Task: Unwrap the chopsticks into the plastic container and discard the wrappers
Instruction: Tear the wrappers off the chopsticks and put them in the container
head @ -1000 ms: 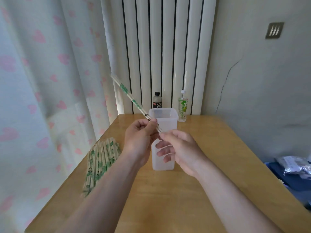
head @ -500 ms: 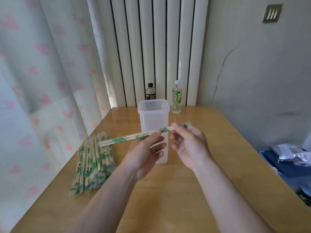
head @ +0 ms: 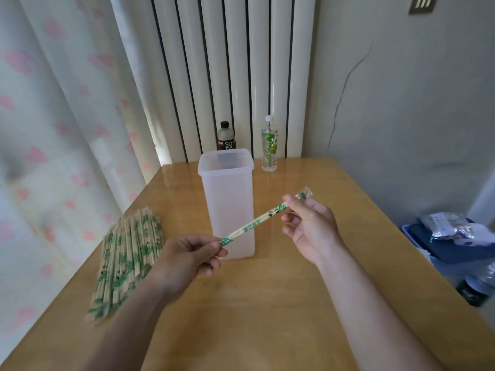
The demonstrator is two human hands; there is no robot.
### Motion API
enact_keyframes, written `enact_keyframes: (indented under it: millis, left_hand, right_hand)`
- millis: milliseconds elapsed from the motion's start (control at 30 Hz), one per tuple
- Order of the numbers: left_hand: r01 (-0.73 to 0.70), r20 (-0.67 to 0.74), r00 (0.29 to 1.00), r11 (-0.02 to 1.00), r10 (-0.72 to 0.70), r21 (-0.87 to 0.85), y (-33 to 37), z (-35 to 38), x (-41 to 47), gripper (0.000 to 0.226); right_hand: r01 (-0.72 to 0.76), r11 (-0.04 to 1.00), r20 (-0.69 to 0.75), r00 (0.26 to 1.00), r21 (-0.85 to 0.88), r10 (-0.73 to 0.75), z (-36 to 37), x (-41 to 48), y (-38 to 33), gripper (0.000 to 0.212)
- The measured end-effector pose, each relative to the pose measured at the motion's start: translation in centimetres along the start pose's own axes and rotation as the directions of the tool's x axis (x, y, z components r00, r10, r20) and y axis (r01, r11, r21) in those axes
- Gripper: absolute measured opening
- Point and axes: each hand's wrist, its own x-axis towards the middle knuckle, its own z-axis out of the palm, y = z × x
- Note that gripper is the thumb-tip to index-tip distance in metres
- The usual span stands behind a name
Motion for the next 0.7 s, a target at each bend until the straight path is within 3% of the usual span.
enact_keyframes:
  millis: [267,700]
  left_hand:
    - [0.035,-0.037,0.998,0.986,-0.042,-0.160,-1.3,0.5,-0.6,0.013]
    - [-0.004,-0.017,1.000,0.995,0.002,-0.098,0.3,-0.8,-1.2,0.015]
  right_hand:
    - [-0.046,0.997,0.066,0.997,-0.063,0.050,1.6,-1.0,1.7,0.010]
    - [0.031,0.996,-0.012,0.999,0.085,-0.031,2.4,-1.5,-1.3,0.013]
